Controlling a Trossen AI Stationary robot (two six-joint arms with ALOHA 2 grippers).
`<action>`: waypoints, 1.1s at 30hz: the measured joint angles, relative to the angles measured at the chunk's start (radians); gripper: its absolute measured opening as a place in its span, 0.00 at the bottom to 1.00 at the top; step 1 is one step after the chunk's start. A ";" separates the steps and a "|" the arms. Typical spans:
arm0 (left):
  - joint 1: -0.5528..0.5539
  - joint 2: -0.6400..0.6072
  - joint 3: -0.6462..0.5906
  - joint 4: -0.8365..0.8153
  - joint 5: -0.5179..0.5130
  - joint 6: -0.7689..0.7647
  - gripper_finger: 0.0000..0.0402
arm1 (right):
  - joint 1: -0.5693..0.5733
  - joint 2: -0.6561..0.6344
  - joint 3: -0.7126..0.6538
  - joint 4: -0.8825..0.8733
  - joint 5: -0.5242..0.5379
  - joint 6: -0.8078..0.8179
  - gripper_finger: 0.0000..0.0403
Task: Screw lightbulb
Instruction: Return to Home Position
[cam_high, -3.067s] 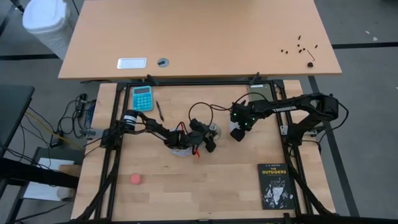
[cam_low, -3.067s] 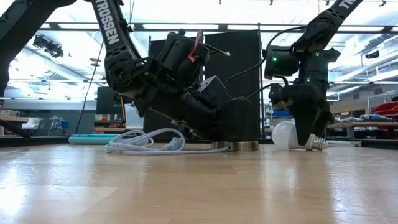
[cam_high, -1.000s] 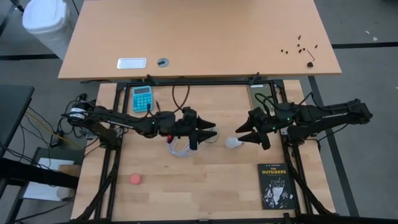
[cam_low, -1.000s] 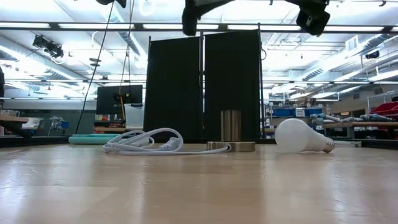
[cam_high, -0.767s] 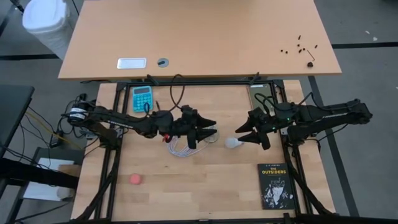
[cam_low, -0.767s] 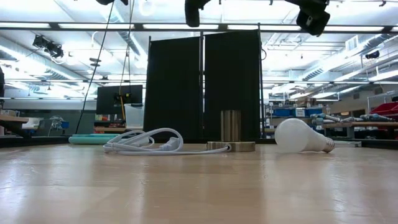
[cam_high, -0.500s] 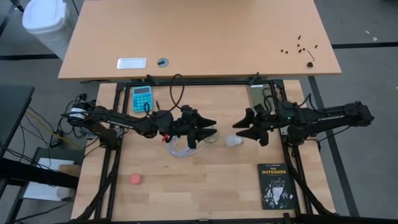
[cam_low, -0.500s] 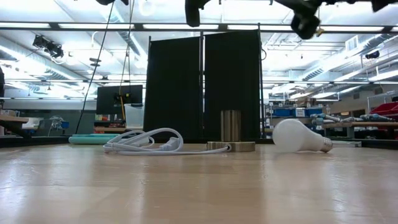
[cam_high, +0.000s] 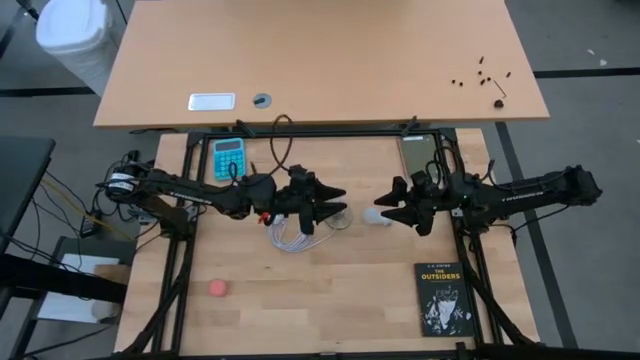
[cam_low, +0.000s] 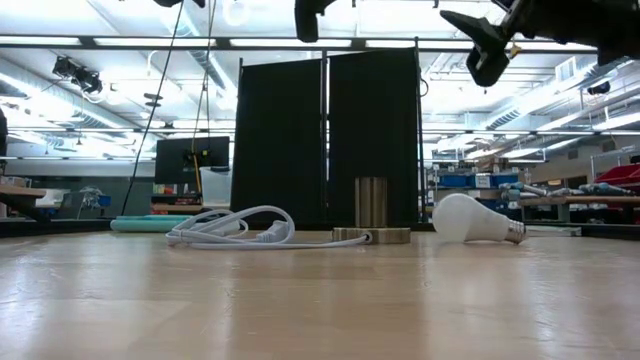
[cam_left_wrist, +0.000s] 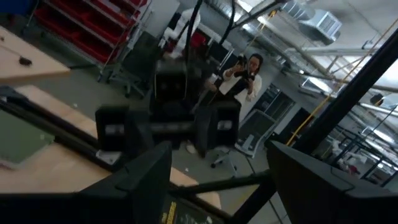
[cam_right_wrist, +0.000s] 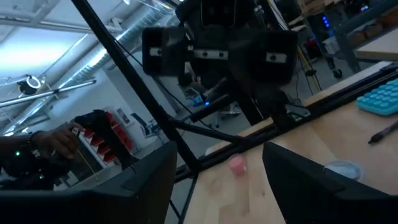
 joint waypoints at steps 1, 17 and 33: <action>0.006 -0.012 0.000 -0.006 0.001 0.000 0.67 | 0.000 0.000 -0.010 0.014 0.000 0.000 0.62; 0.053 -0.236 0.000 -0.049 -0.002 0.000 0.67 | 0.000 0.000 -0.071 0.041 0.004 0.000 0.62; 0.058 -0.473 -0.331 0.126 0.002 0.000 0.67 | -0.001 0.000 -0.071 0.111 0.004 0.000 0.62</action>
